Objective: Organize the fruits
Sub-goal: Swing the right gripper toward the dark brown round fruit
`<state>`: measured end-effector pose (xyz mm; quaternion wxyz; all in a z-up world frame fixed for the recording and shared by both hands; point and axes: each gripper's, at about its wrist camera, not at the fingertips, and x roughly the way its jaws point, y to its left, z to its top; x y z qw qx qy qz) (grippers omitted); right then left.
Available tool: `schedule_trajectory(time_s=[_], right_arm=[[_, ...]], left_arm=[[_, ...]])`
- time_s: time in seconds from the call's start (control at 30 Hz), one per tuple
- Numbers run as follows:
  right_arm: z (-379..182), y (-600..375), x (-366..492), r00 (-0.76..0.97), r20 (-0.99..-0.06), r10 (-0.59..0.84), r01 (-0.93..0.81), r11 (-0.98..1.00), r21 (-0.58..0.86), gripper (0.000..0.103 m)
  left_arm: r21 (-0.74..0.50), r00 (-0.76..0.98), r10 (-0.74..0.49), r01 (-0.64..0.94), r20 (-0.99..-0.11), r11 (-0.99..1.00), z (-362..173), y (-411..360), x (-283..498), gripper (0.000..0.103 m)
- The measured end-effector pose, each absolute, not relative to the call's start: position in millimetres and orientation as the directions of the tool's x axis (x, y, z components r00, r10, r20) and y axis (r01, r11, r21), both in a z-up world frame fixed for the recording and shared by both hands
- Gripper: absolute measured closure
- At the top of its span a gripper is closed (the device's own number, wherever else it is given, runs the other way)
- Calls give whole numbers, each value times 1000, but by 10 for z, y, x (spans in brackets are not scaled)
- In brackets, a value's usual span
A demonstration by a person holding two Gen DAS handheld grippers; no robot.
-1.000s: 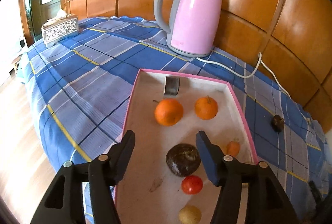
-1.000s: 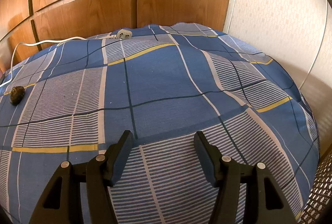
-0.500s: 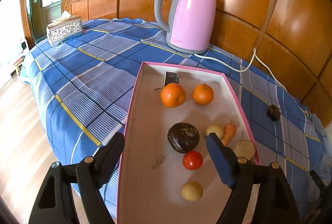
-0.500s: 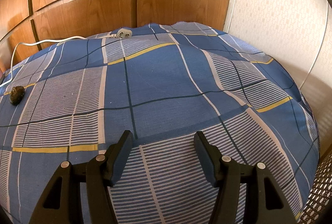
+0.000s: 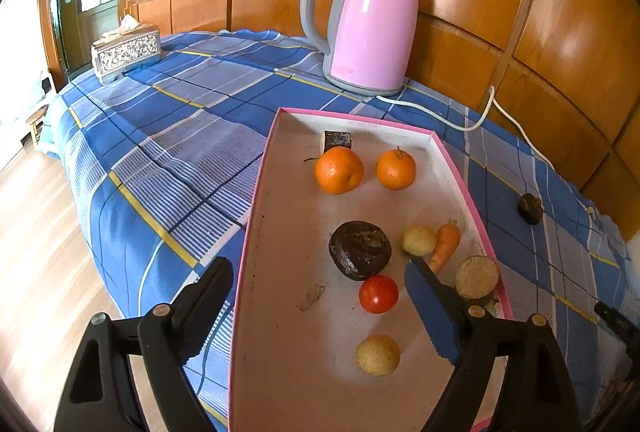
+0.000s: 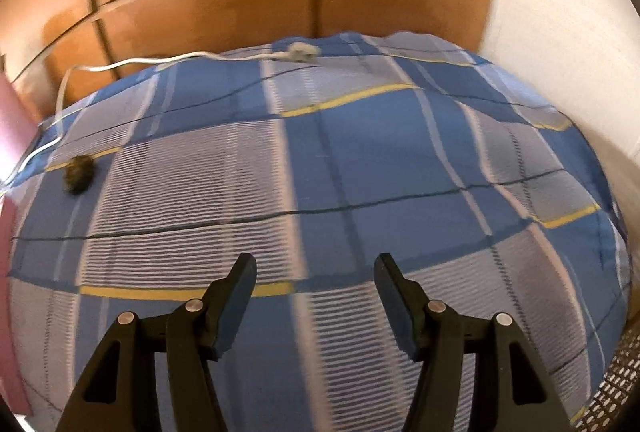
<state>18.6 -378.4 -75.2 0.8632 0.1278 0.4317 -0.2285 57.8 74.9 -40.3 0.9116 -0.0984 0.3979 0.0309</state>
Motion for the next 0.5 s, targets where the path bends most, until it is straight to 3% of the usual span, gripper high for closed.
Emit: schedule_trajectory(time_s=[0.5], right_arm=[[-589, -3090, 665, 589, -799, -118, 285, 956, 69, 41]], left_arm=[[-151, 670, -34, -118, -742, 981, -453, 701, 549, 15]])
